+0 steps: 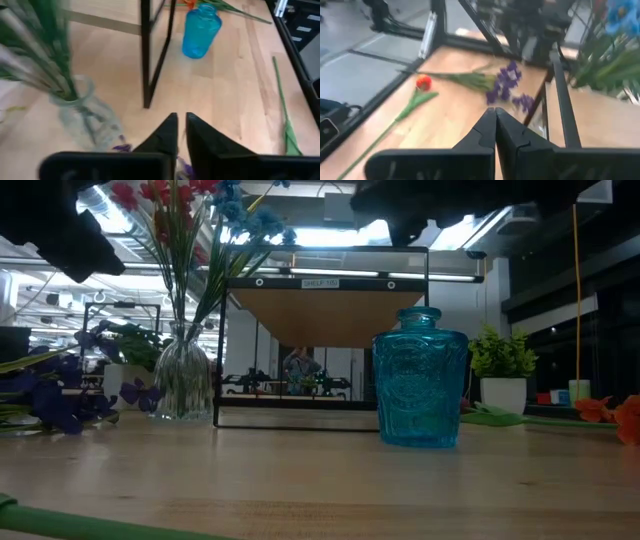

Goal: Pick and place flowers into a vace then onto a shelf
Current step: Put the orange tulip into the transparent vase

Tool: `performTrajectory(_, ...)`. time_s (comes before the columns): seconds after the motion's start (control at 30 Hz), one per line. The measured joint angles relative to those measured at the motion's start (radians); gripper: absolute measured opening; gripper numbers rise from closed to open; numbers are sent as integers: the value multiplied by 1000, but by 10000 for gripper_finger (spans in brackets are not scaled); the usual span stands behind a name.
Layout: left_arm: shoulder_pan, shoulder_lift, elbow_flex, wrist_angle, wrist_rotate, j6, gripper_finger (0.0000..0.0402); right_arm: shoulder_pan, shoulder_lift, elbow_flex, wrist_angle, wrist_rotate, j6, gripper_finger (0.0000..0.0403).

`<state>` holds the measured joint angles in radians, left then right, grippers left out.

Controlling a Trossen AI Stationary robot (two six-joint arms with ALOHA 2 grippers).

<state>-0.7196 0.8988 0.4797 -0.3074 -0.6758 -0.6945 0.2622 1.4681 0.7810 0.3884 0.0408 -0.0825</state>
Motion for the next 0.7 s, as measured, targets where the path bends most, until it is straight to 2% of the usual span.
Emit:
performTrajectory(0.1, -13, 62, 0, 59, 4, 0, 5, 45, 0, 58, -121, 67, 27, 5)
performTrajectory(0.23, -32, 148, 22, 107, 6, 13, 3, 111, 0, 123, -253, 125, 61, 5)
performTrajectory(0.53, -67, 345, 206, 114, -3, 160, 2, 261, 16, 135, -312, 305, 242, 5)
performTrajectory(0.7, -72, 406, 261, 115, -13, 192, 1, 322, 79, 201, -363, 332, 287, 2)
